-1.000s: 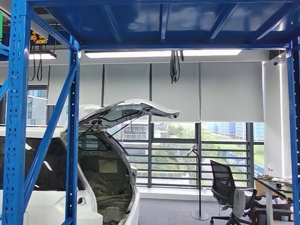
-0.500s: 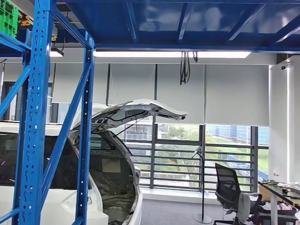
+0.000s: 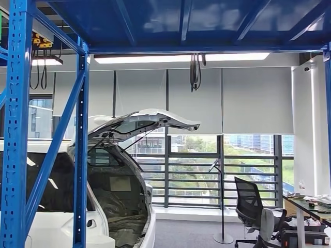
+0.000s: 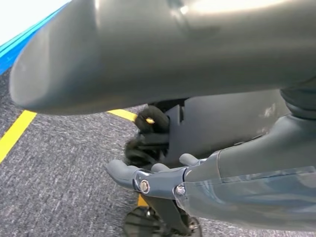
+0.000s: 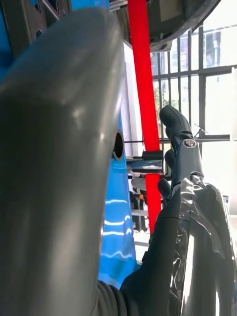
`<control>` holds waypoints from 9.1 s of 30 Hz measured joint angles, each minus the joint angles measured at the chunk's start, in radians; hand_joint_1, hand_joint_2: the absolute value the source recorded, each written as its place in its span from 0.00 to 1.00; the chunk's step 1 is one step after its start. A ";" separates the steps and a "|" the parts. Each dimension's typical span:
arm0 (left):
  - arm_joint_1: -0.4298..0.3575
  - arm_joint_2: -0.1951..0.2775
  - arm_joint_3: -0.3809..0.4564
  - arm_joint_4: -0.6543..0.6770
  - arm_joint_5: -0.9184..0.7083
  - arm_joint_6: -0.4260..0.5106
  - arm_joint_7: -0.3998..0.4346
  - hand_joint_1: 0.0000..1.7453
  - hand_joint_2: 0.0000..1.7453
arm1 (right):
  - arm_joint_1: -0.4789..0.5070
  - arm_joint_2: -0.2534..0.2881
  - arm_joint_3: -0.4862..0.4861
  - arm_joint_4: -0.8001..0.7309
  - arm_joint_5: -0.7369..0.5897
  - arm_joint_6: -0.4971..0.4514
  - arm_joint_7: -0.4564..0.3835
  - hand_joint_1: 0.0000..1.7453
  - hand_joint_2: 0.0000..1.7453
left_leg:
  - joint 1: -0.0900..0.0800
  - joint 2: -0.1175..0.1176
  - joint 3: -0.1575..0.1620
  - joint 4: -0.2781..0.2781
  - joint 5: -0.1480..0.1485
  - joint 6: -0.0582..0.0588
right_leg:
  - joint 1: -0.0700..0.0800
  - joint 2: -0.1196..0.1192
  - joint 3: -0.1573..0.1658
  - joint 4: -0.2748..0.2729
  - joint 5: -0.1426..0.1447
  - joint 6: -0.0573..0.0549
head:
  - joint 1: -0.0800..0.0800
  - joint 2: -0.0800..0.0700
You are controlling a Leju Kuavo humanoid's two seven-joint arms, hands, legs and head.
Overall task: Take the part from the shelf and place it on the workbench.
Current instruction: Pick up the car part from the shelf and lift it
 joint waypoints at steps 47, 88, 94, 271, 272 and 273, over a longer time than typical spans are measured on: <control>-0.003 0.000 -0.001 0.000 0.000 0.003 -0.001 0.00 0.00 | 0.011 0.000 0.000 0.002 -0.001 0.002 0.000 0.00 0.00 | -0.008 -0.004 0.102 -0.179 0.051 0.045 | -0.002 0.002 -0.051 0.100 -0.018 0.042 | -0.001 0.000; -0.002 0.000 -0.001 0.000 0.000 0.011 -0.003 0.00 0.00 | 0.013 0.001 0.000 0.002 -0.001 0.000 0.000 0.00 0.00 | -0.018 -0.004 0.105 -0.189 0.049 0.034 | 0.002 0.004 -0.009 -0.002 0.006 0.023 | -0.001 0.000; -0.002 0.000 -0.001 0.000 0.000 0.011 -0.003 0.00 0.00 | 0.015 0.001 0.000 0.003 -0.002 -0.001 0.000 0.00 0.00 | -0.018 -0.004 0.105 -0.189 0.050 0.034 | 0.002 0.004 -0.009 -0.002 0.006 0.023 | -0.001 0.000; -0.016 0.000 -0.071 0.000 -0.037 0.044 -0.035 0.00 0.00 | -0.004 0.246 -0.151 0.377 0.054 -0.159 -0.044 0.00 1.00 | -0.018 -0.004 0.109 -0.189 0.050 0.034 | 0.002 0.005 -0.005 -0.002 0.006 0.022 | -0.001 0.000; -0.016 0.000 -0.071 0.000 -0.036 0.044 -0.034 0.00 0.00 | -0.004 0.246 -0.151 0.377 0.054 -0.159 -0.044 0.00 1.00 | -0.018 -0.004 0.109 -0.189 0.050 0.034 | 0.002 0.005 -0.005 -0.002 0.006 0.022 | -0.001 0.000; -0.016 0.000 -0.071 0.000 -0.035 0.044 -0.033 0.00 0.00 | -0.004 0.246 -0.151 0.377 0.055 -0.159 -0.044 0.00 1.00 | -0.018 -0.004 0.110 -0.189 0.050 0.034 | 0.002 0.005 -0.005 -0.002 0.006 0.022 | -0.001 0.000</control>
